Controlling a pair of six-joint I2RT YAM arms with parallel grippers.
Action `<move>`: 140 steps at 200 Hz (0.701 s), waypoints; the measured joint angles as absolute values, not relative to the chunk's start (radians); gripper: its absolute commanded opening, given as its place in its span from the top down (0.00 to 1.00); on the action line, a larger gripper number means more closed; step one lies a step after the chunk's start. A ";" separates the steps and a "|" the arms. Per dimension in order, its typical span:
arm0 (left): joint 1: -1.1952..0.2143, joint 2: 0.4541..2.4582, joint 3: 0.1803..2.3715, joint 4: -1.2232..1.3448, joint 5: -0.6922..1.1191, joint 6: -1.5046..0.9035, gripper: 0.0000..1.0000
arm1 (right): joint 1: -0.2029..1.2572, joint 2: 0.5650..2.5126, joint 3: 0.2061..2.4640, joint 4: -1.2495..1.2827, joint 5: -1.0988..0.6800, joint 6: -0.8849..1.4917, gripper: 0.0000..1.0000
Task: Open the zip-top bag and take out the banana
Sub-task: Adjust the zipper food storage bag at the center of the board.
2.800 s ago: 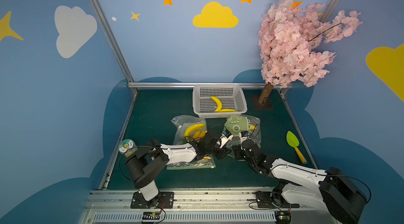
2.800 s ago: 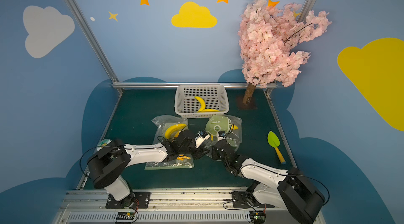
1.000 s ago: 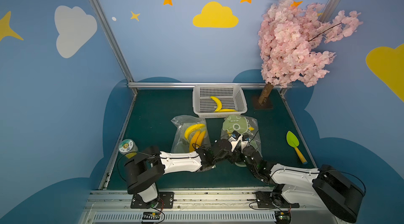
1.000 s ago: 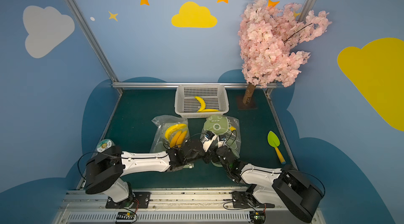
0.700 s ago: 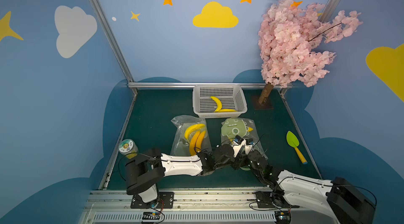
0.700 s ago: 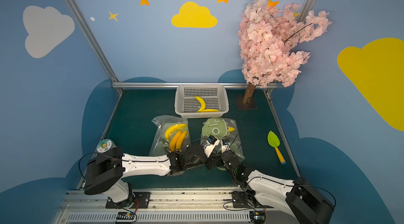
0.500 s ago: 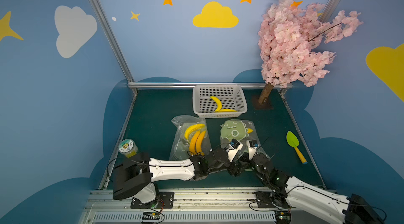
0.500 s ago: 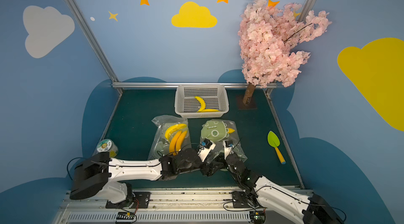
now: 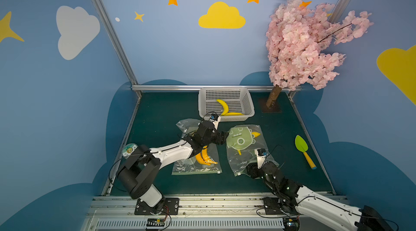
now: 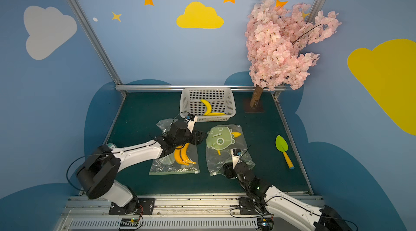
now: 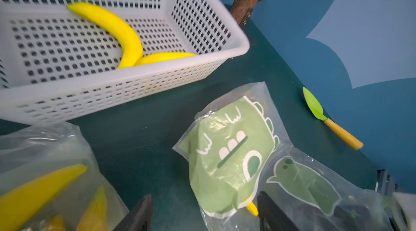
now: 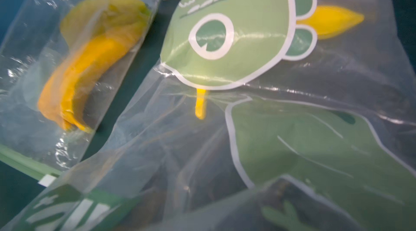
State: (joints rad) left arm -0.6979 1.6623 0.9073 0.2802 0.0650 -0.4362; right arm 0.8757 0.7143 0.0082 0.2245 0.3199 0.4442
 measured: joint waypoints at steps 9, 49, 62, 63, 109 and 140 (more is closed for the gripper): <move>-0.678 1.731 0.937 0.291 0.116 -0.451 0.31 | 0.878 0.755 0.011 0.231 0.319 0.447 0.39; -0.644 1.915 0.997 0.328 0.265 -0.516 0.29 | 0.882 0.805 0.013 0.255 0.318 0.448 0.39; -0.644 1.939 1.021 0.332 0.286 -0.528 0.28 | 0.882 0.786 0.016 0.251 0.321 0.448 0.39; -0.644 1.941 1.023 0.332 0.287 -0.529 0.28 | 0.882 0.785 0.016 0.251 0.321 0.448 0.39; -0.625 2.022 1.105 0.434 0.387 -0.610 0.31 | 0.885 0.707 0.017 0.242 0.332 0.451 0.39; -0.623 2.075 1.107 0.480 0.428 -0.654 0.45 | 0.885 0.748 0.017 0.244 0.332 0.453 0.39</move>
